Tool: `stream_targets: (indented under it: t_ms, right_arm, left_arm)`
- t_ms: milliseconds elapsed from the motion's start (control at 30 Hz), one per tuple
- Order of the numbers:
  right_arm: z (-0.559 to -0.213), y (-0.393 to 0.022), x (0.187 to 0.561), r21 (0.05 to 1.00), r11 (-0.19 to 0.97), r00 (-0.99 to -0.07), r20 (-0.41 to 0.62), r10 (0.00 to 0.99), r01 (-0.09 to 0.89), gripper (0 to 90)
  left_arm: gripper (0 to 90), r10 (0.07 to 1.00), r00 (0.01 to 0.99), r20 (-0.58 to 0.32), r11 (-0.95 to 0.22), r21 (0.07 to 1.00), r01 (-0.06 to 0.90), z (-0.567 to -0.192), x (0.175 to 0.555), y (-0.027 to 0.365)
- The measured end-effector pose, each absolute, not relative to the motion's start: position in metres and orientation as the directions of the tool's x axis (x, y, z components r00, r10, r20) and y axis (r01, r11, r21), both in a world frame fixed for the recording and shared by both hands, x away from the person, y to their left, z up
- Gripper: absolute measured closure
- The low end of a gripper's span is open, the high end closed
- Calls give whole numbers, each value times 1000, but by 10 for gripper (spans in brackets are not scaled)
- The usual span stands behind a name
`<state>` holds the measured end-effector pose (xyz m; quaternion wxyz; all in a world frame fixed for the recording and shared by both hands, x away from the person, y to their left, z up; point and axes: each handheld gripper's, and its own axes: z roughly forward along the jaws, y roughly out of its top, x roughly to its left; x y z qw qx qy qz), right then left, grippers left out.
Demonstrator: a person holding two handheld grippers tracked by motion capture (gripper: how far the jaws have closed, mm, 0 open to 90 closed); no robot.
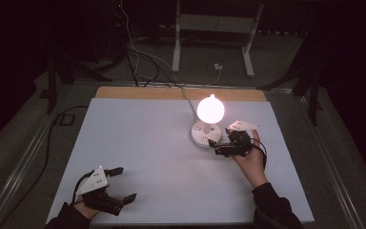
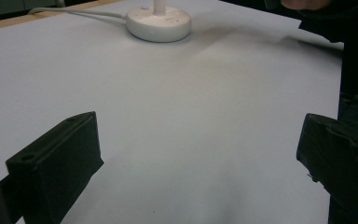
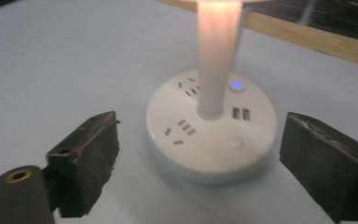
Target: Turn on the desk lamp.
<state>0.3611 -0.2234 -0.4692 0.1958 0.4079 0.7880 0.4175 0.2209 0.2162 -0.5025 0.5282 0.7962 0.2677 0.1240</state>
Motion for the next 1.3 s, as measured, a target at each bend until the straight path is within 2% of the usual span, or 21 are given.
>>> stream_targets:
  t_ms: [100,133,533,1300]
  right_arm:
    - [-470,-228,358,813,315,-625,77,777,490,6]
    - [-469,-229,356,811,324,-636,75,768,487,2]
    - [-466,-243,323,817,365,-698,63,713,447,1]
    - [-487,-291,270,795,342,-657,91,749,500,1]
  left_arm:
    - [4,558,825,-86,-299,907,296,-503,221,217]
    - [4,558,825,-86,-299,907,297,-503,220,217]
    - [4,558,826,-83,-303,906,295,-502,220,216]
    - [4,554,828,-82,-304,906,293,-502,219,216]
